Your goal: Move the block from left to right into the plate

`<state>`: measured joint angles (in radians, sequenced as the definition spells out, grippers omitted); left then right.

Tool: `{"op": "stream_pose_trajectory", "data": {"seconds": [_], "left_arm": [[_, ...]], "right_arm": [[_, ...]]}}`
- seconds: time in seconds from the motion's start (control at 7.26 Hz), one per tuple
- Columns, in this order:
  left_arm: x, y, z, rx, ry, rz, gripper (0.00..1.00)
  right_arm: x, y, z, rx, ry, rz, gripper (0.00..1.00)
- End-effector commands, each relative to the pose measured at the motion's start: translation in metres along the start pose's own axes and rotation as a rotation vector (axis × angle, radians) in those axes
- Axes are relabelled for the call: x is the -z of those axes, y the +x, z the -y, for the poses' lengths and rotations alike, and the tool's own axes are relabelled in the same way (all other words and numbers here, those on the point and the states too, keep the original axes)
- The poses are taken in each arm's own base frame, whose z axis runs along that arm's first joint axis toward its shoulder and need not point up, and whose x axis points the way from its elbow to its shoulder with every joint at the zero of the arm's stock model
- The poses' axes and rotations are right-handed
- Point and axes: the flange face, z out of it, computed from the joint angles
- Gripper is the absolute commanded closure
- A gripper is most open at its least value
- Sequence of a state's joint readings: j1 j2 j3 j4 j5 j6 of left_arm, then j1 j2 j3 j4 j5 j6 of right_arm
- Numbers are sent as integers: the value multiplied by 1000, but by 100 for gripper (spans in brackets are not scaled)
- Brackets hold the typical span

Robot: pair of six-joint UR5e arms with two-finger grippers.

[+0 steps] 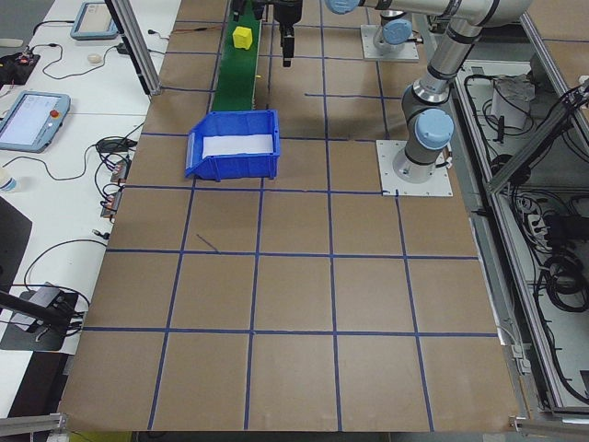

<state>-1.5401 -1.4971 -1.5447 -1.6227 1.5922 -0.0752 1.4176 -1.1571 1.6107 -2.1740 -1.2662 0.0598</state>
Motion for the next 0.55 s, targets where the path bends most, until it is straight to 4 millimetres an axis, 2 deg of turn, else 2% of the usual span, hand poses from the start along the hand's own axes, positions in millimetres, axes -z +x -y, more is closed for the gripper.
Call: {"op": "stream_pose_trajectory", "data": {"seconds": [0.0,0.28,0.41], "left_arm": [[-1,0,0,0,-2,0,0],[-1,0,0,0,-2,0,0],[-1,0,0,0,0,0,0]], "right_arm": [[-26,7,1,-44,-41,10,0],[-32,8,-1,-40,-49,10,1],[-41,13,-5,-19,-62,5,15]]}}
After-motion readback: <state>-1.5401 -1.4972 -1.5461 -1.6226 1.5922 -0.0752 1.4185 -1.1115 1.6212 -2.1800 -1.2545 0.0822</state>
